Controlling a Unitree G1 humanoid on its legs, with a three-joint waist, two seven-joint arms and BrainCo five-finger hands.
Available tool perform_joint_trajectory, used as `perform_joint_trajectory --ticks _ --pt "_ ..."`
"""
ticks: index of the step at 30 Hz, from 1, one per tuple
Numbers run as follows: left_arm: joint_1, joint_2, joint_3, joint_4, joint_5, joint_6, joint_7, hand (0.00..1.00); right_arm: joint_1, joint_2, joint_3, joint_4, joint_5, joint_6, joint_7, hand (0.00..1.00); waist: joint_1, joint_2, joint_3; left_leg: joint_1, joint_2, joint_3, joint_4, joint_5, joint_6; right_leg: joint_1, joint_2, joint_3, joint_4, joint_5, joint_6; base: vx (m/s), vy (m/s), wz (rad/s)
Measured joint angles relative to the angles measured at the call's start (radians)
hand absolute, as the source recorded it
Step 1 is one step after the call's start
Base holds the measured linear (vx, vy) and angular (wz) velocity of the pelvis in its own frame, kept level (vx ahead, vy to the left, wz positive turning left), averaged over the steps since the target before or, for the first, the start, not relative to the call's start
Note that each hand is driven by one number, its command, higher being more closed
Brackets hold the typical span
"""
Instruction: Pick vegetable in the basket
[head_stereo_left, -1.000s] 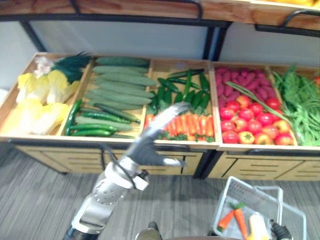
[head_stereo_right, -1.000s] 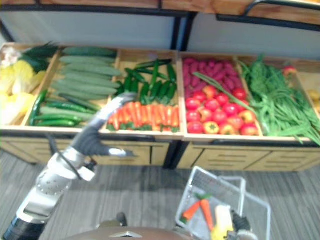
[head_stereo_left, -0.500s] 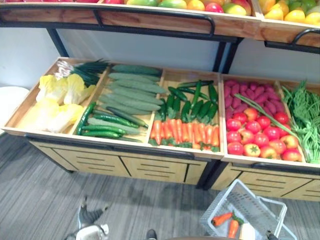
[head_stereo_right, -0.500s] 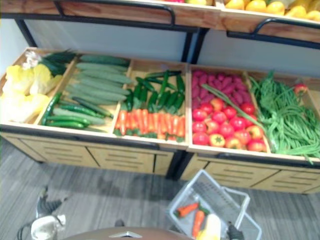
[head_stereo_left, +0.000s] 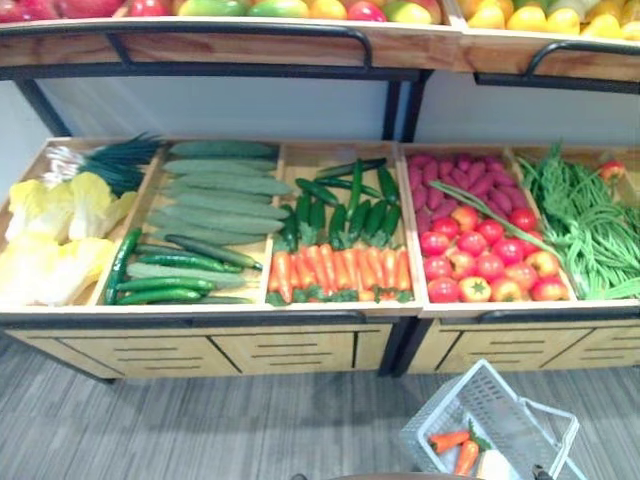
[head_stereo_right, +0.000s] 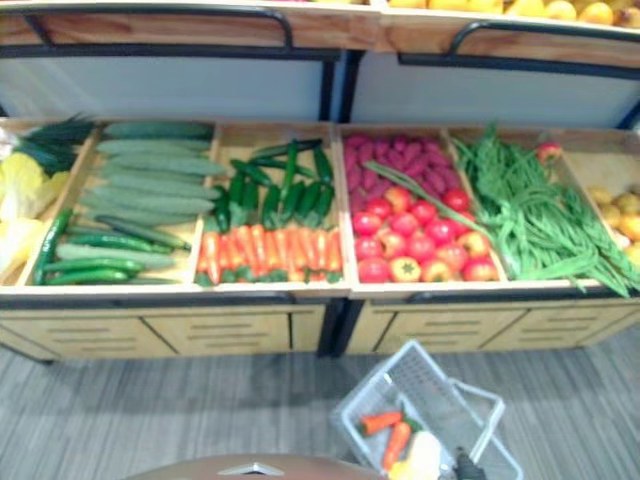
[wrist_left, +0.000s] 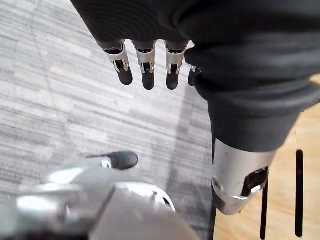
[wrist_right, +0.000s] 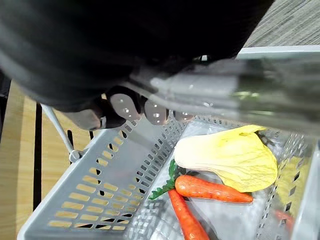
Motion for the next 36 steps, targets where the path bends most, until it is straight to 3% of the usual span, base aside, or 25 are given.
perform_joint_trajectory --ticks 4,6,8,9,10,11,13,14,15,16,17,19,20,23,25,28,30,32,33,34,35,36 --pt "-0.018 0.001 -0.040 0.000 -0.039 -0.001 -0.005 0.00 -0.007 -0.003 0.000 -0.001 0.000 0.000 -0.003 1.00 0.000 -0.007 0.010 0.022 0.005 0.011 0.017 -0.037 -0.005 0.001 0.003 0.039 0.010 -0.001 0.000 0.08 -0.010 -0.33" --pt "-0.041 0.003 -0.048 -0.001 -0.061 -0.001 -0.007 0.00 -0.033 -0.003 0.003 -0.003 0.001 0.000 -0.002 1.00 0.000 -0.013 0.063 -0.017 0.042 0.028 0.203 -0.144 -0.008 -0.002 0.006 0.064 0.065 -0.017 -0.011 0.05 0.001 -0.44" --pt "-0.070 0.004 -0.079 0.000 -0.076 0.000 -0.008 0.00 -0.041 -0.004 0.009 -0.022 0.008 -0.008 -0.001 1.00 -0.006 0.011 0.106 -0.076 0.106 0.027 0.418 -0.263 -0.008 -0.028 0.031 0.106 0.137 -0.038 -0.006 -0.02 0.006 -0.60" --pt "-0.077 0.009 -0.094 0.000 -0.076 0.000 -0.008 0.00 -0.041 -0.003 0.012 -0.031 0.008 -0.011 0.001 1.00 -0.005 0.015 0.108 -0.099 0.121 0.031 0.464 -0.292 -0.008 -0.060 0.041 0.139 0.155 -0.036 -0.003 -0.05 0.102 -1.11" --pt "-0.088 0.022 -0.125 0.000 -0.076 0.000 -0.007 0.00 -0.048 -0.001 0.031 -0.031 0.010 -0.015 0.001 1.00 -0.001 0.012 0.114 -0.110 0.138 0.075 0.493 -0.320 -0.006 -0.111 0.056 0.202 0.172 -0.017 0.019 -0.08 0.146 -1.55" --pt "-0.101 0.031 -0.139 0.002 -0.074 0.000 -0.005 0.00 -0.058 0.010 0.039 -0.053 0.012 -0.024 0.001 1.00 -0.002 0.027 0.130 -0.109 0.160 0.136 0.508 -0.337 -0.002 -0.149 0.072 0.247 0.178 0.031 0.023 -0.12 0.171 -1.71" --pt "-0.127 0.032 -0.140 -0.003 -0.073 0.000 0.001 0.00 -0.062 0.021 0.051 -0.086 0.027 -0.028 -0.002 1.00 -0.003 0.031 0.150 -0.109 0.188 0.210 0.524 -0.353 0.009 -0.193 0.096 0.250 0.148 0.129 0.019 -0.14 0.163 -1.50" --pt "-0.139 0.025 -0.141 -0.011 -0.069 -0.001 0.002 0.00 -0.063 0.030 0.074 -0.102 0.045 -0.028 -0.004 1.00 0.001 0.049 0.161 -0.104 0.217 0.298 0.510 -0.346 0.031 -0.192 0.112 0.225 0.026 0.260 0.008 -0.17 0.188 -1.58" --pt "-0.146 0.026 -0.146 -0.017 -0.063 -0.002 0.001 0.00 -0.065 0.031 0.091 -0.113 0.049 -0.031 -0.006 1.00 -0.001 0.048 0.169 -0.095 0.228 0.360 0.502 -0.342 0.043 -0.202 0.107 0.142 0.042 0.274 -0.034 -0.14 0.186 -1.71" --pt "-0.145 0.026 -0.145 -0.030 -0.057 -0.003 -0.001 0.00 -0.068 0.026 0.096 -0.117 0.050 -0.032 -0.010 1.00 -0.008 0.045 0.180 -0.069 0.227 0.416 0.488 -0.342 0.049 -0.227 0.083 0.010 0.189 0.170 -0.094 -0.12 0.194 -1.73" --pt "-0.135 0.023 -0.157 -0.036 -0.056 -0.002 -0.002 0.00 -0.069 -0.007 0.109 -0.100 0.053 -0.026 -0.024 1.00 -0.007 0.046 0.182 -0.015 0.223 0.512 0.476 -0.341 0.053 -0.222 0.025 -0.147 0.401 0.040 -0.127 -0.09 0.179 -1.54" --pt "-0.115 0.026 -0.173 -0.043 -0.056 -0.003 -0.003 0.00 -0.068 -0.020 0.134 -0.085 0.052 -0.026 -0.031 1.00 -0.005 0.048 0.181 0.026 0.216 0.602 0.453 -0.341 0.055 -0.188 -0.019 -0.243 0.527 -0.028 -0.140 -0.13 0.120 -1.44" --pt "-0.106 0.031 -0.185 -0.042 -0.058 -0.003 -0.006 0.00 -0.073 -0.022 0.150 -0.080 0.049 -0.029 -0.036 1.00 -0.006 0.048 0.180 0.041 0.214 0.661 0.443 -0.334 0.056 -0.169 -0.034 -0.263 0.589 -0.058 -0.122 -0.10 0.014 -1.55" --pt "-0.104 0.027 -0.185 -0.041 -0.065 0.000 -0.010 0.00 -0.114 -0.028 0.160 -0.042 0.039 -0.028 -0.039 1.00 0.000 0.039 0.171 0.046 0.223 0.777 0.445 -0.314 0.051 -0.148 -0.033 -0.266 0.530 -0.085 -0.095 -0.02 -0.099 -1.28" --pt "-0.108 0.004 -0.175 -0.040 -0.067 0.000 -0.017 0.00 -0.133 -0.048 0.171 -0.014 0.038 -0.018 -0.040 1.00 0.002 0.066 0.157 0.045 0.245 0.835 0.448 -0.294 0.043 -0.139 0.034 -0.292 0.386 -0.091 -0.103 -0.05 -0.217 -1.37" --pt "-0.121 -0.007 -0.176 -0.040 -0.068 -0.001 -0.024 0.00 -0.140 -0.053 0.191 -0.006 0.038 -0.016 -0.041 1.00 -0.001 0.081 0.147 0.053 0.253 0.880 0.453 -0.260 0.044 -0.134 0.075 -0.288 0.274 -0.093 -0.107 -0.03 -0.236 -1.08" --pt "-0.141 -0.018 -0.179 -0.037 -0.068 -0.001 -0.027 0.00 -0.130 -0.050 0.200 -0.002 0.038 -0.016 -0.041 1.00 -0.004 0.084 0.145 0.070 0.286 0.876 0.511 -0.250 0.047 -0.107 0.100 -0.275 0.230 -0.097 -0.113 -0.03 -0.136 -0.65" --pt "-0.152 -0.025 -0.207 -0.033 -0.067 -0.001 -0.030 0.00 -0.120 -0.049 0.229 0.011 0.039 -0.016 -0.042 1.00 -0.015 0.082 0.144 0.097 0.380 0.852 0.680 -0.220 0.049 -0.049 0.129 -0.249 0.193 -0.101 -0.119 -0.05 -0.104 -0.50" --pt "-0.152 -0.026 -0.211 -0.033 -0.069 -0.001 -0.031 0.00 -0.117 -0.047 0.235 0.011 0.039 -0.017 -0.042 1.00 -0.020 0.080 0.144 0.099 0.402 0.824 0.727 -0.199 0.046 -0.035 0.133 -0.236 0.187 -0.101 -0.120 -0.05 -0.052 -0.69" --pt "-0.150 -0.026 -0.210 -0.034 -0.070 -0.002 -0.031 0.00 -0.115 -0.043 0.258 0.011 0.039 -0.018 -0.043 1.00 -0.013 0.074 0.142 0.078 0.429 0.722 0.823 -0.134 0.048 -0.017 0.135 -0.184 0.178 -0.102 -0.122 -0.02 0.003 -0.87" --pt "-0.150 -0.027 -0.207 -0.038 -0.069 -0.007 -0.030 0.00 -0.118 -0.043 0.280 0.009 0.036 -0.020 -0.042 1.00 0.003 0.057 0.146 0.022 0.410 0.585 0.861 -0.160 0.029 -0.016 0.122 -0.128 0.178 -0.104 -0.125 -0.01 0.056 -1.10" --pt "-0.151 -0.027 -0.204 -0.047 -0.070 -0.011 -0.031 0.00 -0.128 -0.045 0.291 0.009 0.036 -0.021 -0.042 1.00 0.007 0.054 0.147 -0.034 0.354 0.415 0.874 -0.210 0.017 -0.019 0.109 -0.082 0.178 -0.104 -0.125 0.01 0.141 -1.27"
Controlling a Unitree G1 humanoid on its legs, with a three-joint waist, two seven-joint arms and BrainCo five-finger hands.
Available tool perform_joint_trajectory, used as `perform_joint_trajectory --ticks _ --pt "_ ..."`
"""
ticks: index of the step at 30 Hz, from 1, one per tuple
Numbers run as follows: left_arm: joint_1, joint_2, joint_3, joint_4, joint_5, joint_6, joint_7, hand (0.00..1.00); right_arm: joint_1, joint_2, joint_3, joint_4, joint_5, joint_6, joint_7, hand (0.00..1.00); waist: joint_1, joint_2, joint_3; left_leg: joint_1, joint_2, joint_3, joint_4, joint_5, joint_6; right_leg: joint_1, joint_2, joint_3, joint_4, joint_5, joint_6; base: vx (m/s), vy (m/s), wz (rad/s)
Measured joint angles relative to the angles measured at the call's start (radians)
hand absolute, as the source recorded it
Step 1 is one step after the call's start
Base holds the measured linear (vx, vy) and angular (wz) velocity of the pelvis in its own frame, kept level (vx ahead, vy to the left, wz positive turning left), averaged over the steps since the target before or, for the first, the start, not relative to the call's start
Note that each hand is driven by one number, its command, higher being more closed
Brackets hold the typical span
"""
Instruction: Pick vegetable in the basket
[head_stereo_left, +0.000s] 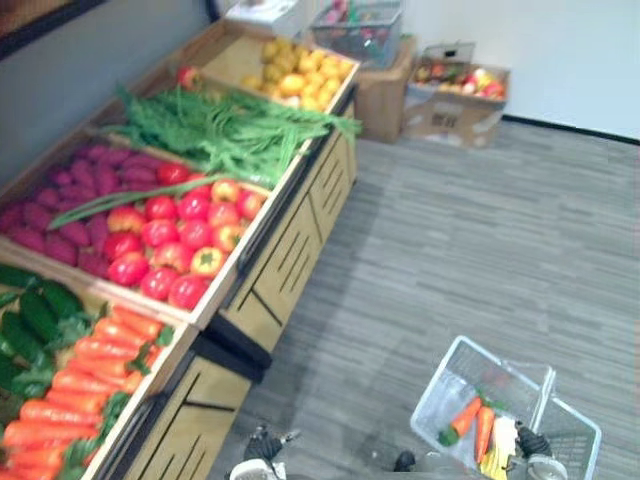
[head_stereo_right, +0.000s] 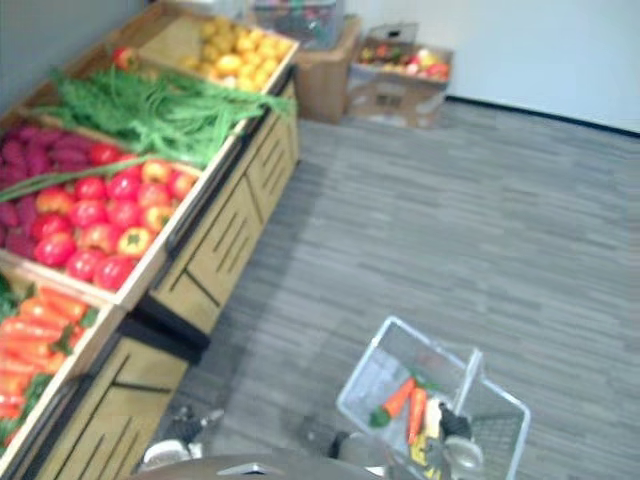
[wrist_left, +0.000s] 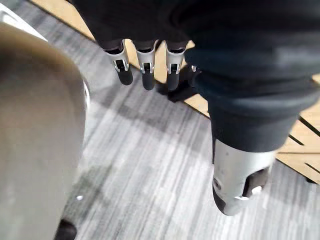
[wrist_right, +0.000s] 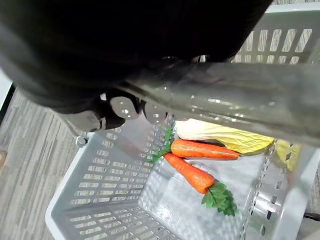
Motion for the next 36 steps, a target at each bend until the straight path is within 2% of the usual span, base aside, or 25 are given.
perform_joint_trajectory --ticks 1,2,5,6,7,8,9,11,12,15,17,24,32,36 --pt "0.001 -0.001 0.017 -0.009 -0.006 -0.002 0.003 0.00 -0.012 0.000 0.012 0.003 0.000 -0.001 0.001 1.00 0.007 -0.003 0.001 -0.047 -0.096 -0.201 -0.018 -0.045 -0.004 -0.001 -0.012 0.062 0.000 0.002 0.003 0.01 0.161 -1.58" --pt "0.012 -0.001 0.028 -0.023 -0.017 -0.002 0.012 0.00 -0.013 0.003 0.012 0.004 0.000 -0.001 0.001 1.00 0.028 -0.003 0.001 -0.055 -0.177 -0.358 -0.078 -0.071 -0.009 0.000 -0.014 0.131 0.001 0.009 0.014 0.01 0.153 -1.55" --pt "0.038 0.007 0.032 -0.025 -0.029 -0.015 0.024 0.00 -0.009 0.001 0.012 0.005 -0.029 -0.010 0.004 1.00 0.044 -0.002 0.001 -0.054 -0.255 -0.574 -0.239 -0.083 -0.022 -0.011 -0.001 0.231 -0.012 0.025 0.043 -0.04 0.263 -1.28" --pt "0.051 0.008 0.031 -0.025 -0.030 -0.017 0.023 0.00 -0.009 0.000 0.014 0.004 -0.035 -0.018 0.008 1.00 0.047 0.004 0.000 -0.055 -0.283 -0.684 -0.349 -0.079 -0.017 -0.027 0.011 0.282 -0.025 0.029 0.054 -0.10 0.395 -1.45" --pt "0.077 0.008 0.031 -0.024 -0.030 -0.012 0.024 0.00 -0.008 -0.003 0.016 0.003 -0.035 -0.022 0.013 1.00 0.052 0.010 -0.013 -0.027 -0.310 -0.768 -0.439 -0.119 -0.030 -0.057 0.015 0.327 -0.050 0.043 0.074 -0.06 0.331 -1.18" --pt "0.084 0.009 0.029 -0.022 -0.030 -0.011 0.024 0.00 -0.004 -0.003 0.016 0.000 -0.035 -0.025 0.016 1.00 0.044 0.023 -0.030 -0.017 -0.317 -0.788 -0.494 -0.140 -0.019 -0.062 0.013 0.325 -0.076 0.058 0.093 0.02 0.370 -0.75" --pt "0.077 0.032 0.019 -0.021 -0.029 -0.011 0.024 0.00 0.002 0.007 0.010 0.006 -0.031 -0.029 0.021 1.00 0.036 -0.017 -0.030 -0.030 -0.356 -0.769 -0.541 -0.118 0.010 -0.071 -0.025 0.327 -0.122 0.102 0.112 0.06 0.265 -0.20" --pt "0.078 0.054 0.007 -0.007 -0.026 -0.010 0.023 0.00 0.012 0.011 -0.021 0.008 -0.028 -0.023 0.023 1.00 0.043 -0.040 -0.039 -0.022 -0.389 -0.740 -0.554 -0.106 0.024 -0.061 -0.045 0.311 -0.139 0.116 0.110 0.10 0.200 -0.38" --pt "0.078 0.055 0.006 0.009 -0.024 -0.010 0.022 0.00 0.016 0.009 -0.027 0.001 -0.028 -0.022 0.023 1.00 0.044 -0.042 -0.039 -0.022 -0.411 -0.716 -0.557 -0.103 0.028 -0.058 -0.069 0.320 -0.152 0.130 0.128 0.07 0.206 -0.38" --pt "0.073 0.058 -0.023 0.013 0.006 -0.013 0.021 0.00 0.022 0.018 -0.063 -0.001 -0.026 -0.020 0.018 1.00 0.035 -0.039 -0.040 -0.008 -0.441 -0.690 -0.570 -0.096 0.040 -0.061 -0.097 0.330 -0.152 0.142 0.134 0.02 0.177 -0.18" --pt "0.077 0.057 -0.033 0.015 0.014 -0.012 0.021 0.00 0.028 0.021 -0.061 -0.020 -0.032 -0.019 0.017 1.00 0.049 -0.038 -0.044 0.020 -0.441 -0.651 -0.602 -0.095 0.043 -0.070 -0.095 0.355 -0.153 0.152 0.137 0.03 0.051 -0.57" --pt "0.072 0.057 -0.041 0.016 0.030 -0.012 0.000 0.00 0.030 0.025 -0.052 -0.025 -0.066 -0.024 0.033 1.00 0.045 -0.039 -0.047 0.066 -0.422 -0.633 -0.644 -0.090 0.050 -0.072 -0.076 0.317 -0.134 0.152 0.138 0.04 -0.041 -0.10" --pt "0.077 0.050 -0.007 0.039 -0.058 -0.018 -0.027 0.00 0.042 0.038 -0.069 -0.014 -0.075 -0.021 0.038 1.00 0.044 -0.046 -0.072 0.067 -0.420 -0.657 -0.651 -0.089 0.050 -0.026 -0.083 0.250 -0.196 0.156 0.143 0.00 -0.026 0.08" --pt "0.076 0.047 0.009 0.053 -0.108 -0.019 -0.037 0.00 0.049 0.040 -0.075 -0.006 -0.065 -0.020 0.038 1.00 0.040 -0.037 -0.082 0.069 -0.410 -0.671 -0.651 -0.082 0.038 0.000 -0.078 0.215 -0.213 0.156 0.143 0.01 -0.058 0.20"
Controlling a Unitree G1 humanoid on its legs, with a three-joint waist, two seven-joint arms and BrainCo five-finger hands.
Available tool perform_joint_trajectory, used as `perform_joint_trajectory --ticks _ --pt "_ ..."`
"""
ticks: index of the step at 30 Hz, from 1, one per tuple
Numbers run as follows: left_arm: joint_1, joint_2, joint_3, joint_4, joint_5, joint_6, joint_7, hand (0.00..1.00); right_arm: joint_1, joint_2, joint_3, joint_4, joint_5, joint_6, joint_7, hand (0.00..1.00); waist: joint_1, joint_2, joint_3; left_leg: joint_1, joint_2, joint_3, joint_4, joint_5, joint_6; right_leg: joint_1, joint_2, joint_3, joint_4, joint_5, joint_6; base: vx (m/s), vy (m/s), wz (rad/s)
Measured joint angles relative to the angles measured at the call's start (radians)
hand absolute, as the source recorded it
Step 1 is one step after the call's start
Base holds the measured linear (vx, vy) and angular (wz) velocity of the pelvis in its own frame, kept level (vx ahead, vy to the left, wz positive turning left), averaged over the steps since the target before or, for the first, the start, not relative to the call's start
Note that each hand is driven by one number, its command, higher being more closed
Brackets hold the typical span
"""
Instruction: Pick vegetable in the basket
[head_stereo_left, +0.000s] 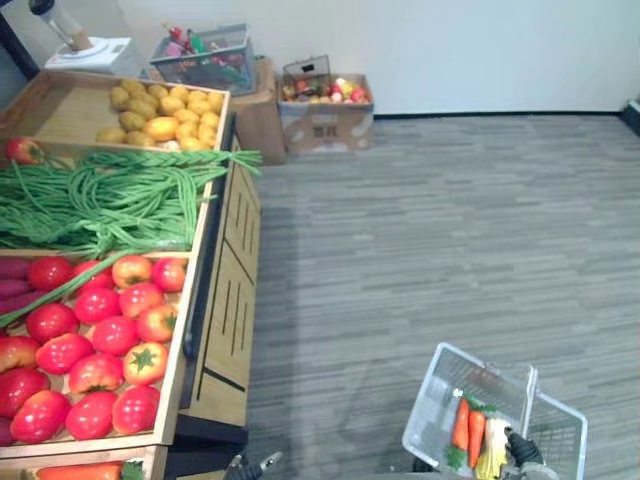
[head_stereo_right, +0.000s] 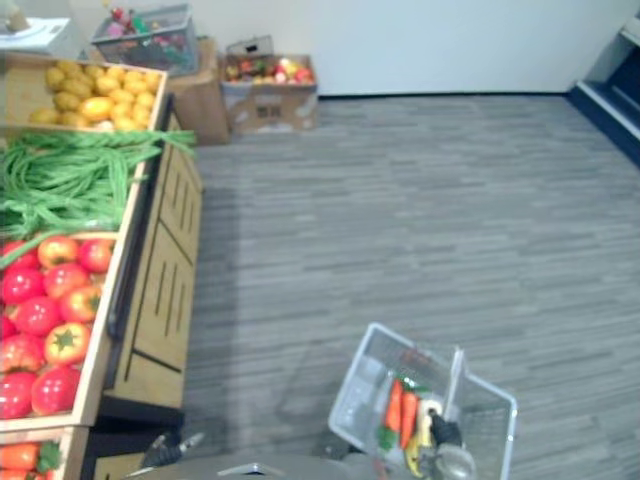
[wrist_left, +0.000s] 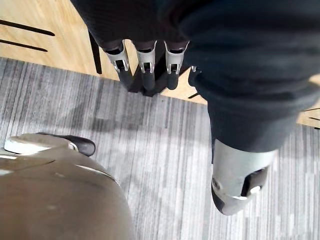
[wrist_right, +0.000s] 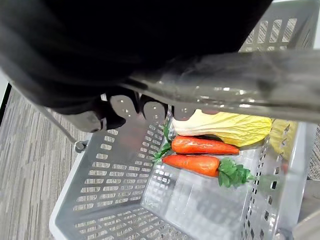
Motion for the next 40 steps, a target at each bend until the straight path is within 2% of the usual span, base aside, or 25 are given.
perform_joint_trajectory --ticks 3,12,16,20,29,40 --pt "0.000 -0.002 0.001 0.004 -0.017 0.000 -0.004 0.00 0.007 -0.006 0.000 0.019 0.024 -0.004 0.000 1.00 -0.004 0.009 -0.005 0.009 0.007 -0.023 -0.003 0.002 -0.004 0.028 0.004 -0.031 -0.013 0.000 0.000 0.00 -0.059 0.24" --pt "0.000 0.002 -0.038 0.007 -0.018 0.000 -0.006 0.00 0.009 -0.002 0.020 0.029 0.083 -0.012 0.005 1.00 -0.007 0.005 -0.007 0.014 0.002 -0.025 -0.020 0.013 -0.007 0.036 -0.002 -0.042 -0.016 0.000 0.000 -0.05 -0.020 0.02" --pt "-0.002 0.010 -0.051 0.033 -0.021 -0.001 -0.009 0.00 0.012 0.002 0.013 0.033 0.133 -0.012 0.007 1.00 -0.023 0.006 -0.010 0.016 0.005 -0.022 -0.027 0.017 -0.009 0.037 0.001 -0.043 -0.028 0.002 0.003 -0.03 -0.031 -0.02" --pt "-0.002 0.014 -0.067 0.043 -0.078 -0.001 -0.008 0.00 0.020 0.001 -0.001 0.068 0.194 -0.012 0.006 1.00 -0.023 0.004 -0.014 0.050 0.013 -0.018 -0.045 0.017 -0.010 0.062 0.011 -0.043 -0.036 0.003 0.001 0.00 -0.030 -0.04" --pt "-0.002 0.035 -0.139 0.056 -0.096 -0.005 -0.009 0.00 0.029 0.002 0.004 0.076 0.195 -0.011 0.006 1.00 -0.030 0.000 -0.011 0.102 0.013 -0.011 -0.058 0.021 -0.016 0.107 0.010 -0.040 -0.044 0.004 0.001 -0.01 -0.008 -0.01" --pt "-0.002 0.037 -0.148 0.063 -0.096 -0.012 -0.019 0.00 0.029 0.000 0.010 0.076 0.189 -0.011 0.006 1.00 -0.030 0.003 -0.004 0.101 0.017 -0.006 -0.059 0.021 -0.016 0.106 0.016 -0.033 -0.043 0.005 0.003 -0.04 -0.031 -0.02"
